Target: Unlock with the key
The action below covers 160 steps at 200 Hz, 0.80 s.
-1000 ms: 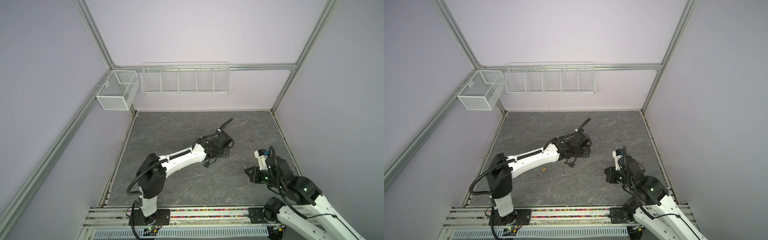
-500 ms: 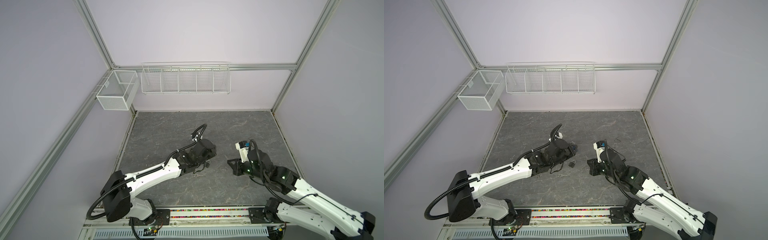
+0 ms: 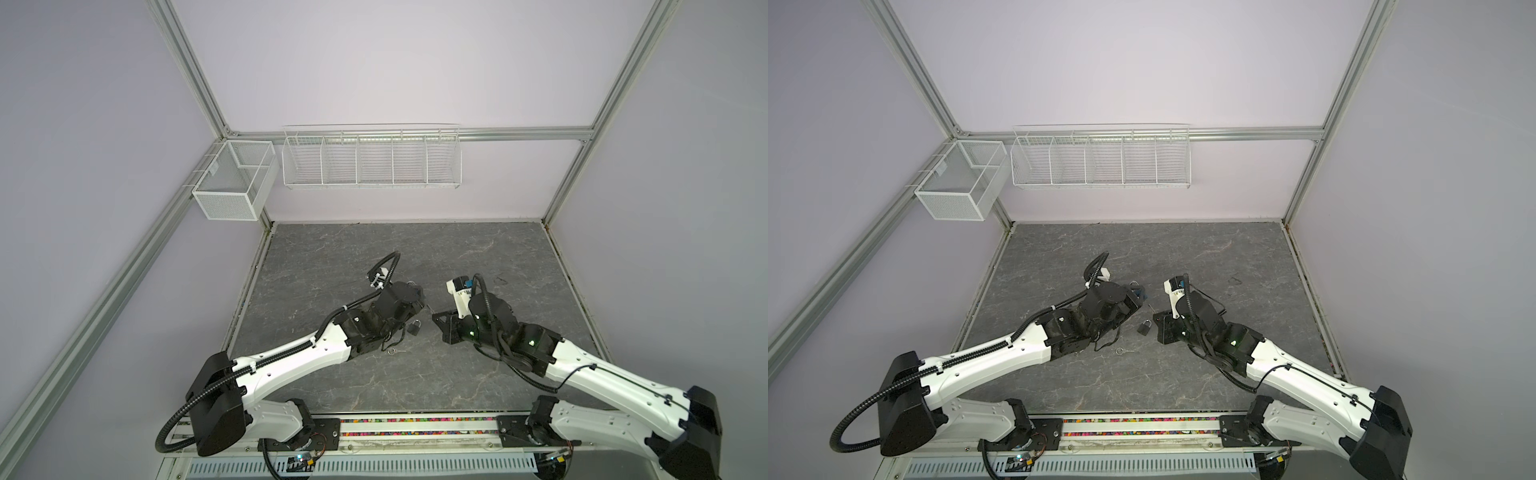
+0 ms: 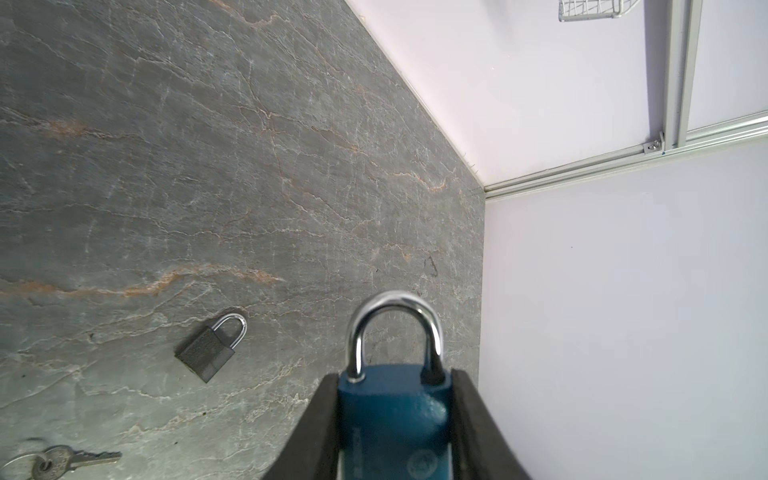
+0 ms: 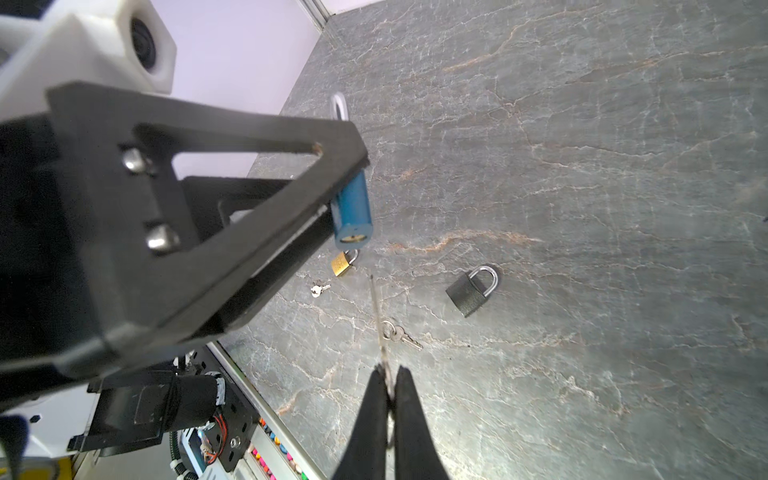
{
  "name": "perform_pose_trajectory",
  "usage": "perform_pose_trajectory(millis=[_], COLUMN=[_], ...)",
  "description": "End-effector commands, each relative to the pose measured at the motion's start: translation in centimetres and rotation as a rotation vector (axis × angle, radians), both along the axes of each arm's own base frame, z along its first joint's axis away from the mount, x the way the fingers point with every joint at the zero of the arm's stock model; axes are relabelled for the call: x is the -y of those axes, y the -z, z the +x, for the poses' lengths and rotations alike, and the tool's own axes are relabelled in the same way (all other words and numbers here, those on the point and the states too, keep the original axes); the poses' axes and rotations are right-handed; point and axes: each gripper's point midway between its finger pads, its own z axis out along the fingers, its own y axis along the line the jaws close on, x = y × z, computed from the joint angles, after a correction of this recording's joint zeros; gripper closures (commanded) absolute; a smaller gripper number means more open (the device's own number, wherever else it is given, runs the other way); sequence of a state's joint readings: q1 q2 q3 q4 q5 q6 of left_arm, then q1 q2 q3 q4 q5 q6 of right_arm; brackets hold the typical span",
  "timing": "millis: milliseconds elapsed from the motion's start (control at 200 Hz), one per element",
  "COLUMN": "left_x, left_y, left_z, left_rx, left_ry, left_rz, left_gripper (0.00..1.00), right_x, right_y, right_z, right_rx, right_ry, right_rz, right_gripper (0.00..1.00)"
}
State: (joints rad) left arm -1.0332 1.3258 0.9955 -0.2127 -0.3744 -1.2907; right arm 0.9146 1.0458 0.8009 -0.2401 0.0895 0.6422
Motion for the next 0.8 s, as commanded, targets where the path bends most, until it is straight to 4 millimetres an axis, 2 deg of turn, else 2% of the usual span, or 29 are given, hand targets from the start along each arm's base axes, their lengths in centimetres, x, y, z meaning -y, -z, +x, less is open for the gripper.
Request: perform_pose_trajectory(millis=[0, 410, 560, 795], left_x=[-0.1, 0.1, -0.1, -0.1], left_y=[-1.8, -1.8, -1.6, -1.7], left_z=[0.4, 0.2, 0.2, 0.2], left_rx=[0.035, 0.028, 0.026, 0.023], left_ry=[-0.034, -0.027, -0.032, -0.037], left_rz=[-0.071, -0.106, -0.102, -0.13], left_gripper=[1.0, 1.0, 1.0, 1.0], right_x=[-1.1, -1.1, -1.2, -2.0], right_y=[-1.9, -1.8, -2.6, -1.9], right_z=[0.6, 1.6, 1.8, 2.0], right_rx=[0.047, 0.054, 0.072, 0.055], right_ry=[-0.007, 0.044, 0.049, 0.042], right_rz=[0.048, 0.053, 0.066, 0.056], right_gripper=[0.93, 0.93, 0.93, 0.93])
